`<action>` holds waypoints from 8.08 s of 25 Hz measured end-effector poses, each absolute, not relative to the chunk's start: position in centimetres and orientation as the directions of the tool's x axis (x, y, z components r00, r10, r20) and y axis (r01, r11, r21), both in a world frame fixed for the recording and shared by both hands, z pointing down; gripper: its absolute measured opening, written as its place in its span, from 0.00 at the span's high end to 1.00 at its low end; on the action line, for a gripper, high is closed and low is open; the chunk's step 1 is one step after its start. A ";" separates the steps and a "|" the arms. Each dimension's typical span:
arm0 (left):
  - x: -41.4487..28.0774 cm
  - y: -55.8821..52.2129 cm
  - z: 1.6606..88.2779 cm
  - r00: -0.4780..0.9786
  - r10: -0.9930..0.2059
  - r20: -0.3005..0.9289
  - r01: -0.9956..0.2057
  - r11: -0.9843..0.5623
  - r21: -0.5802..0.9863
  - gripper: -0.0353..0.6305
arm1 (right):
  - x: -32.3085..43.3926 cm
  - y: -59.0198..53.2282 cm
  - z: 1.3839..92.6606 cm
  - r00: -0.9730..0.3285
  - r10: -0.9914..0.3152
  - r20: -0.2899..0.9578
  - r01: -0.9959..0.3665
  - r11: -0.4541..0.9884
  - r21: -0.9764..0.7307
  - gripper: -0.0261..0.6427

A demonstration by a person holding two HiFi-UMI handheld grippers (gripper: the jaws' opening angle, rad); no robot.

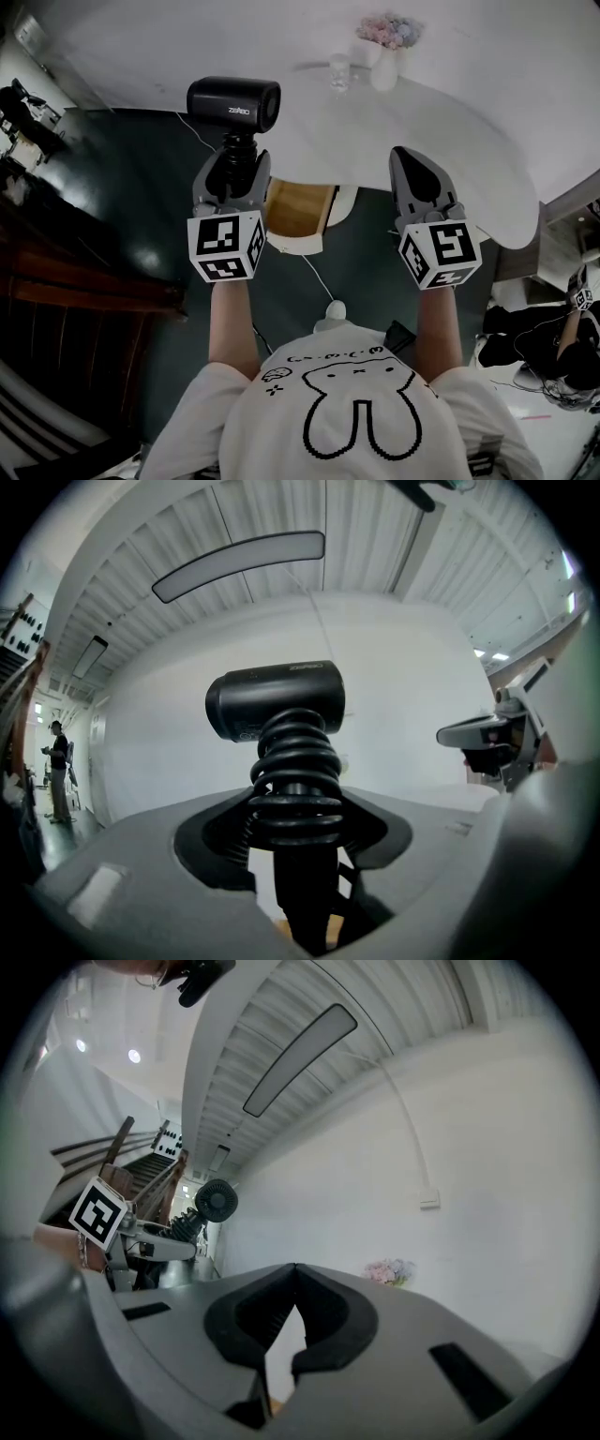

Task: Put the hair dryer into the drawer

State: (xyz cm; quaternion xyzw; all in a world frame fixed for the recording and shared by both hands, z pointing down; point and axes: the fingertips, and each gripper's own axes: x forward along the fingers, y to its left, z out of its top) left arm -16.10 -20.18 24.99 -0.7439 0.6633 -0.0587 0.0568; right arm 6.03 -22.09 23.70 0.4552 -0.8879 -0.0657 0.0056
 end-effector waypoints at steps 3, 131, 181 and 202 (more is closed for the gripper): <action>-16.2 -22.5 25.9 0.113 -0.993 0.039 -0.981 -0.118 -0.153 0.57 | 5.9 -24.4 24.2 -0.587 -0.808 -0.036 -0.806 0.580 0.116 0.96; -16.2 -32.7 78.3 -0.131 -0.257 0.958 -0.673 -0.686 -0.276 0.57 | 2.2 -21.8 53.0 -0.434 -0.664 0.609 -0.883 0.448 -0.141 0.96; -17.1 -29.9 64.5 -0.020 -0.383 0.923 -0.866 -0.454 -0.207 0.46 | 2.8 -27.1 40.5 -0.474 -0.808 0.351 -0.873 0.484 -0.064 0.96; -12.5 -32.4 40.4 0.379 -0.777 0.502 -0.897 -0.443 -0.008 0.46 | 3.2 -28.5 27.9 -0.455 -0.887 0.077 -0.889 0.457 0.001 0.96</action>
